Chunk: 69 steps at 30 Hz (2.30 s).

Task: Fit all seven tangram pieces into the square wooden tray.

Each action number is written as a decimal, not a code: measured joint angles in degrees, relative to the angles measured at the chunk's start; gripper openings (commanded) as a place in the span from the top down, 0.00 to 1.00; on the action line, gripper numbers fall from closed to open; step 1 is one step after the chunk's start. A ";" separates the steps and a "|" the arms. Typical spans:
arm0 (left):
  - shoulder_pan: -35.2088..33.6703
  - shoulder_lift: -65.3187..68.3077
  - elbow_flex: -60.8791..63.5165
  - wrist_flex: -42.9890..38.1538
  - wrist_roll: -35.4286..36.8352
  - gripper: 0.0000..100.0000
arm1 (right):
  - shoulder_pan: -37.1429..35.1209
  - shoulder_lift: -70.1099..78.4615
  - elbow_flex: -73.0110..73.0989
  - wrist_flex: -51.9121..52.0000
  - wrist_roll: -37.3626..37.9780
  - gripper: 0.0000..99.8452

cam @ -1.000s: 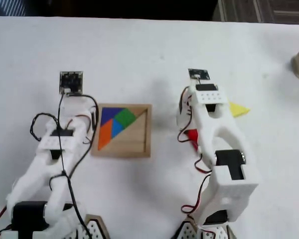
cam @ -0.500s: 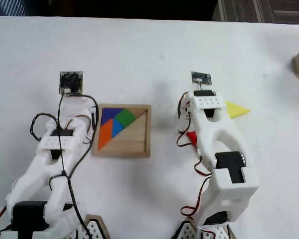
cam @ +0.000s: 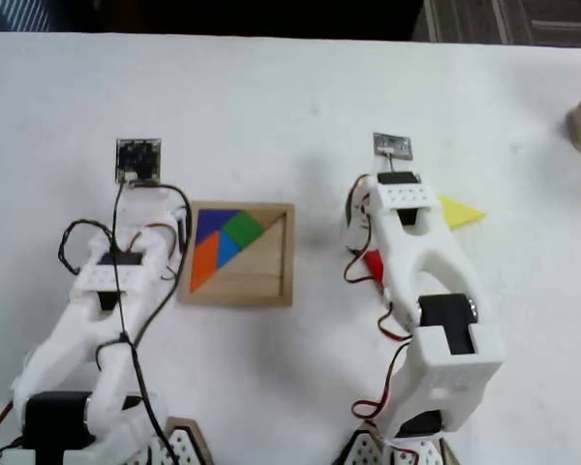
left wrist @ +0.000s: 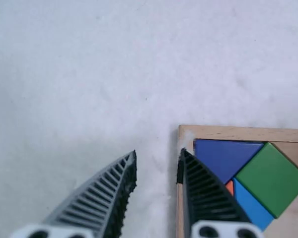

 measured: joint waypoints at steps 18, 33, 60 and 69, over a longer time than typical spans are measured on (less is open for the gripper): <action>0.00 0.00 0.00 0.00 0.00 0.85 | 2.64 4.04 -3.60 3.25 -1.49 0.84; 0.00 0.00 0.00 0.00 0.00 0.85 | 2.64 4.13 -4.13 3.34 1.05 0.85; 0.00 0.00 0.00 0.00 0.00 0.85 | 0.97 -1.41 -4.31 4.84 12.31 0.72; 0.00 0.00 0.00 0.00 0.00 0.85 | 0.97 -1.93 -4.31 4.66 3.87 0.68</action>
